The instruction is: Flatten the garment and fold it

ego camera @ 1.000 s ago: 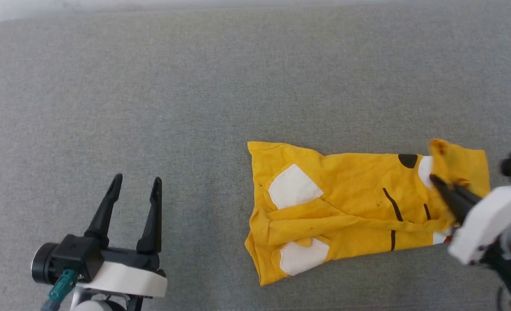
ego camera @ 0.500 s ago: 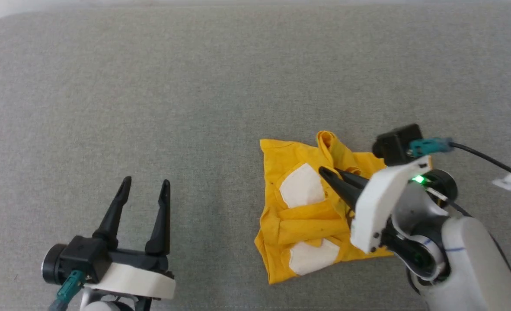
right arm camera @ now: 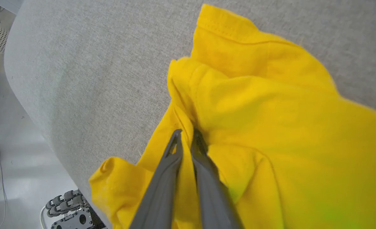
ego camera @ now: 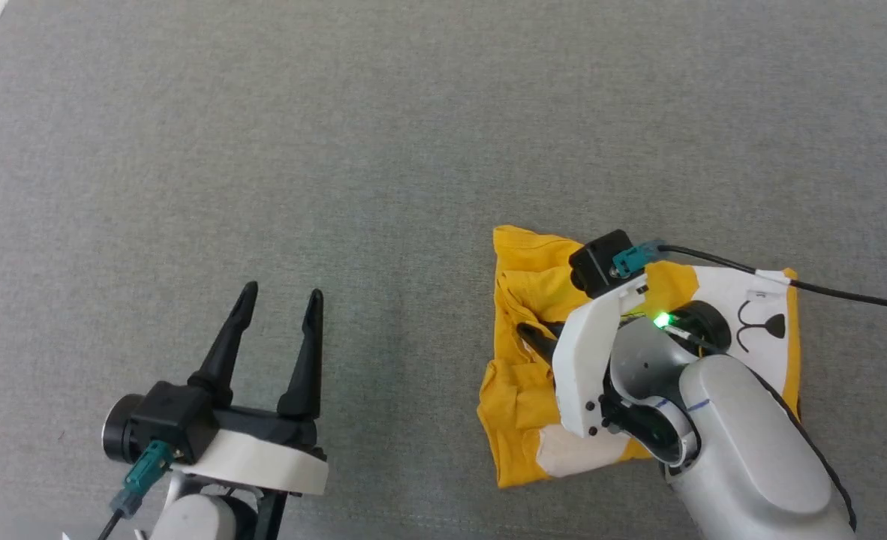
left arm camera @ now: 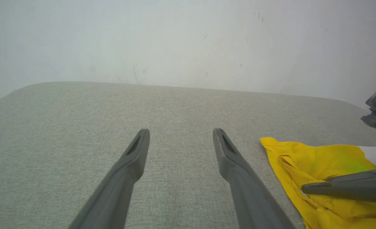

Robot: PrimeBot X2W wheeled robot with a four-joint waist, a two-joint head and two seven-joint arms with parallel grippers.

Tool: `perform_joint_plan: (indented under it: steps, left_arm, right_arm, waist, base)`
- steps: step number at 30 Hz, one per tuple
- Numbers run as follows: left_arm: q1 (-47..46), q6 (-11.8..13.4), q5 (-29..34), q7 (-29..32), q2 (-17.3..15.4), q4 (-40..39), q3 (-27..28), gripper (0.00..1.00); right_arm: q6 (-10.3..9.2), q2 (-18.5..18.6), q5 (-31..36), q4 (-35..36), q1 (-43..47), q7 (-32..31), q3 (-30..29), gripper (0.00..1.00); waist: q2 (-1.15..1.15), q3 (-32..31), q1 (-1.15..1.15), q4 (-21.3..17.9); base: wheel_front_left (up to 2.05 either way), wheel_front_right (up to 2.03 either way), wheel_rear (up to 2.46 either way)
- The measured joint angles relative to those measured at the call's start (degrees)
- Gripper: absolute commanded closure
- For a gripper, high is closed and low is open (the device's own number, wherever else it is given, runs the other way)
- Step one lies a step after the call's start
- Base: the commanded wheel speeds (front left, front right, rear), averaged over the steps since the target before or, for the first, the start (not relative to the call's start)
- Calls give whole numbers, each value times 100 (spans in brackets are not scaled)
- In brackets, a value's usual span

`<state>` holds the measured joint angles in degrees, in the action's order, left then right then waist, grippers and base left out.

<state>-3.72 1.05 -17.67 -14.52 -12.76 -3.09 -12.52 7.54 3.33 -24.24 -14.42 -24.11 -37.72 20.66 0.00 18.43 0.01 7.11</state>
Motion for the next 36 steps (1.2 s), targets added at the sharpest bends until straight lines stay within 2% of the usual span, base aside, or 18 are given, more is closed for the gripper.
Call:
perform_joint_plan:
  steps: [1, 2, 3, 9, 13, 18, 24, 30, 36]
  left_arm:
    - [-25, -3, 0, -8, 10, 18, -13, 0]
    - [-41, -8, 0, -13, 20, 32, -23, 0]
    - [-55, -9, 0, -13, 34, 46, -30, 0]
    - [-142, -51, 0, -14, 66, 127, -21, 0]
    - [-133, -51, 0, -15, 56, 141, 22, 0]
    - [-65, -42, 1, -15, 27, 89, 108, 0]
    - [42, 10, 2, -20, -20, -45, 130, 0]
    - [103, 40, 2, 15, -71, -192, 132, 0]
    - [97, 54, 1, 73, -166, -294, 145, 0]
  right_arm:
    - [0, -10, 73, -110, -37, 0, 9, 71]
    - [8, -22, 122, -185, -79, -3, -13, 51]
    - [9, -32, 155, -241, -124, 2, -24, 0]
    - [11, -105, 94, -249, -294, 154, -31, 0]
    - [5, -75, -99, 97, -282, 83, -137, 0]
    - [5, 9, -165, 1009, -61, 201, -734, 0]
    - [3, 291, 110, 1948, 658, 617, -1813, 0]
    - [0, 437, 386, 2195, 1323, 638, -2598, 0]
    - [0, 330, 342, 2134, 1510, 437, -2700, 0]
  waist:
    - [0, 15, 0, 29]
    - [0, 30, 0, 54]
    - [0, 43, -1, 76]
    - [0, 56, 0, 105]
    - [0, -24, 0, 17]
    - [0, -161, 0, -148]
    - [0, -260, -1, -387]
    - [0, -170, -1, -558]
    - [0, 55, 0, -634]
  base:
    - [0, 0, 0]
    - [0, 0, 0]
    - [0, 0, 0]
    - [0, 0, 0]
    - [0, 0, 0]
    - [0, 0, 0]
    - [0, 0, 0]
    - [0, 0, 0]
    - [0, 0, 0]
